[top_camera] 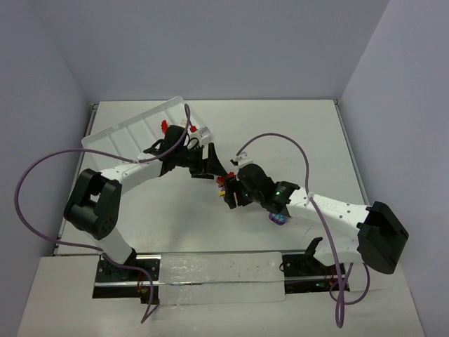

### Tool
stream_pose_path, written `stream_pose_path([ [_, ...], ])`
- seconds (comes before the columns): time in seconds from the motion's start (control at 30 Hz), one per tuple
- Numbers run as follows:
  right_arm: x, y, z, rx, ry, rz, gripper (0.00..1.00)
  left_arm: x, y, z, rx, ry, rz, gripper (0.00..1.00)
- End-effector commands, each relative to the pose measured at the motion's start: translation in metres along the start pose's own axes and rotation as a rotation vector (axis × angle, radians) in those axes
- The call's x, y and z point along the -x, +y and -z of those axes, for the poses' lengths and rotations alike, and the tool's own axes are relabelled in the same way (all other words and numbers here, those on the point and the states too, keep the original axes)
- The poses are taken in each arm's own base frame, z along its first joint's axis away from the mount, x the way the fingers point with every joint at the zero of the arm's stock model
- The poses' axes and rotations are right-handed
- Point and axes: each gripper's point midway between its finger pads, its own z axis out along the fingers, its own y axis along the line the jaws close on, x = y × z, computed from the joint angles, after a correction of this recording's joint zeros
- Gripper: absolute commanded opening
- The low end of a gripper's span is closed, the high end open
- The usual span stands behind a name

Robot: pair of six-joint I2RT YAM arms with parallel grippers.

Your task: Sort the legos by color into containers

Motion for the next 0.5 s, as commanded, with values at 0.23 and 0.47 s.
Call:
stream_pose_path([
  [0.23,0.021,0.012,0.009,0.07,-0.104,0.038,0.36,-0.014,-0.023,-0.001,-0.263,0.042,0.008,0.9],
  [0.47,0.018,0.014,0.007,0.077,-0.097,0.041,0.36,-0.014,-0.026,0.0,-0.293,0.045,0.009,0.74],
])
